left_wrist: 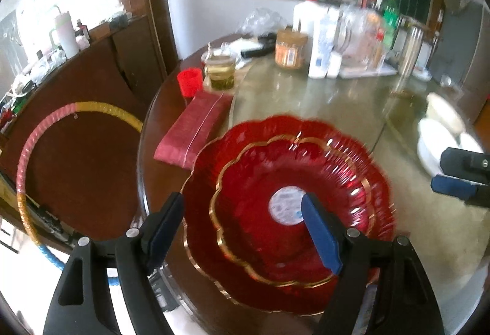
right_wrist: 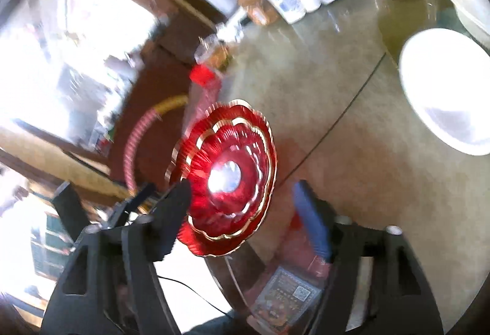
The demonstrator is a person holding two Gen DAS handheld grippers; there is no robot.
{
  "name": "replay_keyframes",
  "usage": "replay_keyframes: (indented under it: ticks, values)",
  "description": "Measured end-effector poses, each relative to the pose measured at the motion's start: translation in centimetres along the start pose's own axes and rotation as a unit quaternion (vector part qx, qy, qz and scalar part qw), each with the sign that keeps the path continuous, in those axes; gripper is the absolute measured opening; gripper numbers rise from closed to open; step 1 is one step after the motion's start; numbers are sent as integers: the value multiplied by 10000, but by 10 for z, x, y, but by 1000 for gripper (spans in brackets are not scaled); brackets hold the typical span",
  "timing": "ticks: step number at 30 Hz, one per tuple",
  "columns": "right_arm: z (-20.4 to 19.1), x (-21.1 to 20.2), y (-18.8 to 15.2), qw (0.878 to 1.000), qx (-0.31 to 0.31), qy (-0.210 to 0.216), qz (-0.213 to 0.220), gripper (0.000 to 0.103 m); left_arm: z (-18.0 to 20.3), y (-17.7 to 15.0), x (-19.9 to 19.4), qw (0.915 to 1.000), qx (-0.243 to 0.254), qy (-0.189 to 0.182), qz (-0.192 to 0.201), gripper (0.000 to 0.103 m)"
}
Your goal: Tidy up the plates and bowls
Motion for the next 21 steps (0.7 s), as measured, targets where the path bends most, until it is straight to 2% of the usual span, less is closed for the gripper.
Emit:
replay_keyframes:
  ticks: [1,5,8,10,14,17,21]
  values:
    - [9,-11,-3,9997,96,35,217,80,2,1,-3,9999,-51,-101,93,79]
    - [49,-56,-14,9926,592,4,1062,80,19,8,-17,9975,-225,-526,406,81]
    - [85,-83,-22,9816,1148,-94,1522,80,45,15,-18,9958,-181,-805,391,81]
    - [104,-92,-24,9763,1477,-135,1575,80,70,19,-17,9938,-12,-1058,334,81]
    - [134,-101,-27,9711,1861,4,1496,80,119,26,-4,9909,334,-1298,81,82]
    - [149,-104,-25,9698,1974,18,1431,80,153,34,13,9891,497,-1374,-181,82]
    - [163,-107,-16,9658,2144,41,1459,80,182,45,41,9876,415,-1432,-498,82]
Point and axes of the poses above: each gripper's, at about its wrist camera, not at the fingertips, and x roughly the way its jaws point, z to its right, y to its top, the point moved 2 cm from there along x, roughly the way its jaws point, and after that the axes turned 12 degrees about -z, right-handed, at the moved point
